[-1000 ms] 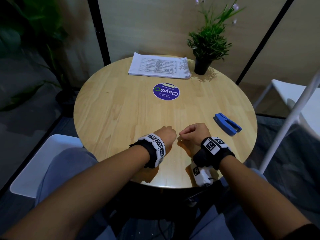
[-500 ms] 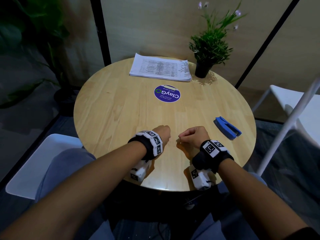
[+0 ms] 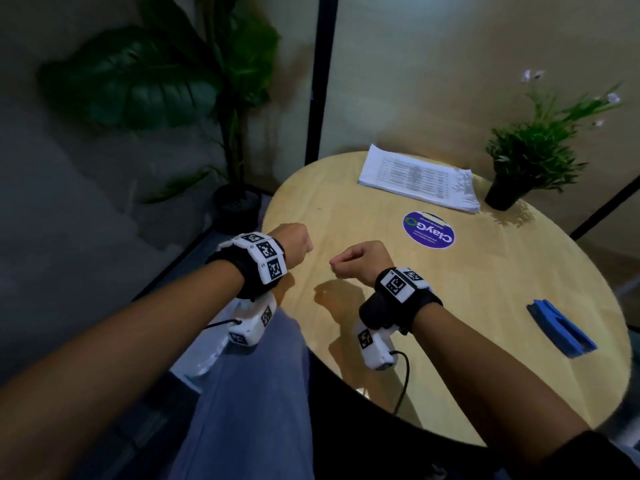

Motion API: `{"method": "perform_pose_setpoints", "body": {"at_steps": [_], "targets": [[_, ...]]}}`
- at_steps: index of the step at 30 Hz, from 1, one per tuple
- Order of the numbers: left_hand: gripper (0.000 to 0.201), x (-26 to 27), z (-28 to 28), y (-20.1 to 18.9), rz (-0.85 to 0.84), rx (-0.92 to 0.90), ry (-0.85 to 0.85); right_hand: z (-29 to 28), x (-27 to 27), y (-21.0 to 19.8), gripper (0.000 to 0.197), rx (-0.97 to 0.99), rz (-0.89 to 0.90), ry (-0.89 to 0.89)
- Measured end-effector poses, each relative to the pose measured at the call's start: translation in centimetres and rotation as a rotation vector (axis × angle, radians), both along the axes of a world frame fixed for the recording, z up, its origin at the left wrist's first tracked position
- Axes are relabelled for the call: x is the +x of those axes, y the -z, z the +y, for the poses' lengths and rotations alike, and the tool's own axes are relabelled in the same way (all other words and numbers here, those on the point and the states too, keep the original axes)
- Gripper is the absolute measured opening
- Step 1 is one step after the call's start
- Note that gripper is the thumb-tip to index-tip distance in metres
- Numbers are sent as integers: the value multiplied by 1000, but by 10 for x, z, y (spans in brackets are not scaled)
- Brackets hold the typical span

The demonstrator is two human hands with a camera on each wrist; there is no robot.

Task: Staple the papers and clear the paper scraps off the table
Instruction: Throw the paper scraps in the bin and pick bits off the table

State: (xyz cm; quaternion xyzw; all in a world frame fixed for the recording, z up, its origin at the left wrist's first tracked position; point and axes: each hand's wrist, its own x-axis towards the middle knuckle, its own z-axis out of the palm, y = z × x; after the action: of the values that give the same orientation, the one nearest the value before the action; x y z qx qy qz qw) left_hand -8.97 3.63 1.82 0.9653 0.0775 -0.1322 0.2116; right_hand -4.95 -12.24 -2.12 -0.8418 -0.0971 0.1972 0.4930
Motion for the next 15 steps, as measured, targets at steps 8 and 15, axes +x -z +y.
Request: {"method": "perform_pose_setpoints", "body": {"at_steps": [8,15], "targets": [[23,-44,117,31,108,24,-218,133,-5,-9,1,-117,-88,-268],[18,-58,155,68,92,-30,-336,188,-2,-3,16,-430,-173,-515]]}}
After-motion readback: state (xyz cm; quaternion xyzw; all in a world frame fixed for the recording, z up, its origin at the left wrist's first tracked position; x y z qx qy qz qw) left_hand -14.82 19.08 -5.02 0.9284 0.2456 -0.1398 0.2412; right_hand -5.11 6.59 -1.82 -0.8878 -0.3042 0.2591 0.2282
